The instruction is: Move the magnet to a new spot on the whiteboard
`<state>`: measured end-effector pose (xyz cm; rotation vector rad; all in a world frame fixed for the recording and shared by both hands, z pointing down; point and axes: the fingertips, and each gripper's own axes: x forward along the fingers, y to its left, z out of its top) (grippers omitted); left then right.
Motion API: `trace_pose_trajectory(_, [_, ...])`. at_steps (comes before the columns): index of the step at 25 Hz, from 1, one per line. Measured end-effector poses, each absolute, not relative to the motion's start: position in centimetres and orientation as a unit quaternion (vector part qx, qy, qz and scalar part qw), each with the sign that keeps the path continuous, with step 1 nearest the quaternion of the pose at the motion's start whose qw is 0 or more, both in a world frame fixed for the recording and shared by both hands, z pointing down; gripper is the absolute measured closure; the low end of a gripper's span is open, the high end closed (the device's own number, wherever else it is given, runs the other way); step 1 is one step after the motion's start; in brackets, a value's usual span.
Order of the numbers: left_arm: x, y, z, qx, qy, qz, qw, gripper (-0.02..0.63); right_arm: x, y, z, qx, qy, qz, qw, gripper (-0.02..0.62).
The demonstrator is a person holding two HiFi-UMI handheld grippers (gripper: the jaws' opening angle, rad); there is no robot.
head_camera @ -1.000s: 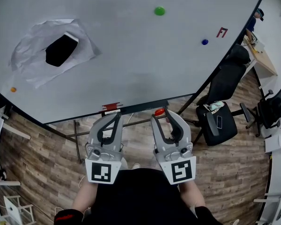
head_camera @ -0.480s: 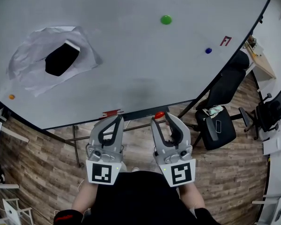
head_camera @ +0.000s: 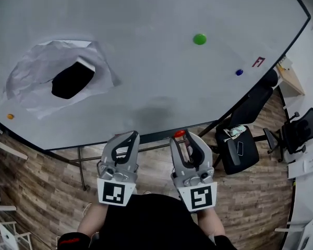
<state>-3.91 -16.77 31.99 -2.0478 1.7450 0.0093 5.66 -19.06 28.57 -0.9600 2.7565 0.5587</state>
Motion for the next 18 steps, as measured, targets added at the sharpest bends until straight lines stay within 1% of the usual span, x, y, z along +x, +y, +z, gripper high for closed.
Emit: trace_pose_trajectory(18, [-7.6, -19.4, 32.1, -0.751, 0.622, 0.013, 0.220, 0.604, 0.7, -22.9, 27.0, -0.326, 0.918, 0.209, 0.088, 0.468])
